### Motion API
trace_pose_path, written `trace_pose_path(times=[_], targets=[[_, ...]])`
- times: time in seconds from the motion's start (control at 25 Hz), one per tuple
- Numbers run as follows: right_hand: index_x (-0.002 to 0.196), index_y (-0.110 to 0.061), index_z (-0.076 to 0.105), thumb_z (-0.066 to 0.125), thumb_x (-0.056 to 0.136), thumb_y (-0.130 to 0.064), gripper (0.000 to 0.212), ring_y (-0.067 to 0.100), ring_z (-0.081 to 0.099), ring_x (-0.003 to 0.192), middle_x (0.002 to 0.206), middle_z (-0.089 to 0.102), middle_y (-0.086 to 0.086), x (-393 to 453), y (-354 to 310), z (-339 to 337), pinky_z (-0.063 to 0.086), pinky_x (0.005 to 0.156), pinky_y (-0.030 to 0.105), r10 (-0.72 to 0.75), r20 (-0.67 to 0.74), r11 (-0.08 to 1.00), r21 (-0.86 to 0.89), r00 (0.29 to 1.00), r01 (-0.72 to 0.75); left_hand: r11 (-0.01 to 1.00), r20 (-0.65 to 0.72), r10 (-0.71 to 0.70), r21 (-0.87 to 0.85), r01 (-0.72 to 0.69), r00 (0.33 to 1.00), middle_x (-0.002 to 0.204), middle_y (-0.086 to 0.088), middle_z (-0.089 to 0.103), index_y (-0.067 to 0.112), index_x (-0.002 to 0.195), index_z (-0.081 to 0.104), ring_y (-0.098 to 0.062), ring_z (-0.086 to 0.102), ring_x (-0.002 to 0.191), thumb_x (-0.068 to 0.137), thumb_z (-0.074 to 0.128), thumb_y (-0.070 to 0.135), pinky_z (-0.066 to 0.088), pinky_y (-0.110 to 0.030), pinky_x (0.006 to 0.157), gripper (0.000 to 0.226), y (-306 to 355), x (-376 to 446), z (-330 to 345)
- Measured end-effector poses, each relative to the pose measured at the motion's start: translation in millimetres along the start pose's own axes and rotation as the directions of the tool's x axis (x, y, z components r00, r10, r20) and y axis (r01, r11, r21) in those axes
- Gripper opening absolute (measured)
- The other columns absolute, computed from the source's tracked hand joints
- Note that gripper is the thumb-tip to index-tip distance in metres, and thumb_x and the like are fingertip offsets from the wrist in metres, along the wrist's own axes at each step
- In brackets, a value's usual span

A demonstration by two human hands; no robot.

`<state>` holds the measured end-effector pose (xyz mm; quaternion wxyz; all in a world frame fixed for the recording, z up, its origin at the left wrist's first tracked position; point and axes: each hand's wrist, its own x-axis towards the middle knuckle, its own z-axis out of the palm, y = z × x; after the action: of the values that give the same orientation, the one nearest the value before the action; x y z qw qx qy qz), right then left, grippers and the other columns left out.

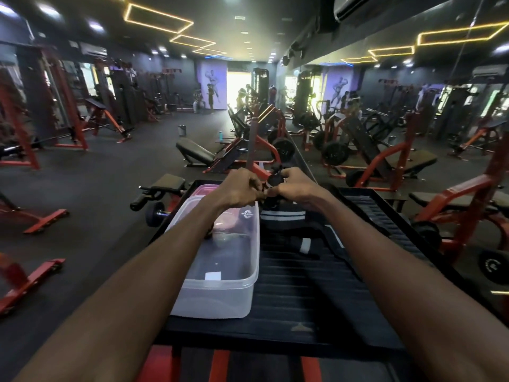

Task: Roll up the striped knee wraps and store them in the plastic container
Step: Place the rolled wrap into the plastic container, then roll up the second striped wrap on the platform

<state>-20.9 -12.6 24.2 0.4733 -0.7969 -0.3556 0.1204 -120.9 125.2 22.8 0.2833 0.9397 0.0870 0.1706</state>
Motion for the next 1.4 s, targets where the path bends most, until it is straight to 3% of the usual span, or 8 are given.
trace_pose_path(times=[0.12,0.52,0.72,0.84,0.96,1.08,1.28,1.4], targets=[[0.091,-0.011,0.065,0.080,0.074,-0.004,0.023,0.021,0.065,0.078,0.082,0.068,0.004,10.7,-8.7,19.7,0.053,0.064,0.027,-0.073,0.059,0.990,-0.113,0.996,0.079,0.995,-0.060,-0.049,0.087,0.054,0.997,0.076,0.005,0.070,0.012,0.088,0.079,-0.004,0.060,0.066,0.086,0.071,0.013,0.040,-0.004,0.055,0.009,-23.5,-8.4,-19.7],[0.116,-0.005,0.066,0.081,0.077,-0.017,0.044,0.024,0.065,0.102,0.111,0.069,0.006,33.4,-27.2,96.6,0.055,0.091,0.036,-0.125,0.249,0.820,-0.518,0.960,0.242,0.854,-0.164,-0.145,0.477,0.207,0.976,0.106,-0.009,0.067,0.030,0.091,0.074,-0.034,0.057,0.110,0.073,0.054,0.041,0.044,-0.045,0.099,0.029,-93.5,-23.1,-40.3],[0.087,-0.007,0.064,0.065,0.087,-0.016,0.009,0.036,0.062,0.096,0.105,0.069,0.019,35.2,-15.6,132.0,0.051,0.076,0.037,-0.097,0.288,0.701,-0.660,0.953,0.271,0.851,-0.108,-0.159,0.490,0.192,0.981,0.114,-0.011,0.063,0.028,0.096,0.072,-0.034,0.053,0.117,0.079,0.064,0.033,0.048,-0.051,0.096,0.019,-104.1,-24.1,-31.6],[0.064,-0.013,0.041,0.058,0.088,-0.013,0.030,0.036,0.051,0.077,0.098,0.066,0.027,37.4,-9.6,139.4,0.037,0.065,0.034,-0.095,0.269,0.684,-0.682,0.959,0.259,0.847,-0.096,-0.152,0.500,0.180,0.984,0.114,-0.013,0.066,0.026,0.098,0.072,-0.036,0.056,0.115,0.080,0.064,0.032,0.050,-0.049,0.095,0.021,-107.4,-21.5,-29.9],[0.094,-0.008,0.056,0.058,0.090,-0.013,0.006,0.043,0.058,0.099,0.110,0.061,0.028,34.6,-7.0,142.3,0.041,0.069,0.037,-0.127,0.234,0.697,-0.670,0.964,0.255,0.846,-0.095,-0.172,0.495,0.196,0.981,0.116,-0.013,0.066,0.027,0.100,0.072,-0.036,0.055,0.116,0.080,0.056,0.033,0.049,-0.051,0.096,0.027,-105.3,-20.5,-28.5],[0.117,-0.001,0.057,0.062,0.090,-0.014,0.030,0.041,0.056,0.114,0.122,0.059,0.024,28.8,-12.7,132.6,0.046,0.080,0.039,-0.162,0.216,0.709,-0.653,0.963,0.265,0.841,-0.137,-0.156,0.501,0.204,0.978,0.113,-0.010,0.063,0.026,0.101,0.072,-0.036,0.054,0.115,0.079,0.053,0.030,0.047,-0.051,0.097,0.030,-97.6,-19.1,-29.1],[0.089,-0.008,0.071,0.060,0.083,-0.007,0.012,0.032,0.067,0.090,0.092,0.072,0.014,19.9,-29.0,77.2,0.054,0.076,0.037,-0.336,-0.038,0.808,-0.524,0.941,0.267,0.878,-0.203,-0.073,0.452,0.160,0.976,0.115,-0.015,0.062,0.020,0.103,0.066,-0.040,0.056,0.112,0.080,0.050,0.028,0.047,-0.055,0.096,0.029,-62.5,-5.9,-25.9],[0.083,-0.018,0.071,0.056,0.085,-0.019,0.016,0.028,0.066,0.080,0.086,0.071,0.008,15.7,-7.9,31.0,0.056,0.074,0.038,-0.257,-0.246,0.872,-0.477,0.934,0.114,0.914,-0.183,-0.026,0.394,0.098,0.983,0.116,-0.014,0.062,0.016,0.105,0.067,-0.039,0.054,0.116,0.085,0.053,0.029,0.045,-0.058,0.098,0.027,-25.1,3.7,-9.7]])
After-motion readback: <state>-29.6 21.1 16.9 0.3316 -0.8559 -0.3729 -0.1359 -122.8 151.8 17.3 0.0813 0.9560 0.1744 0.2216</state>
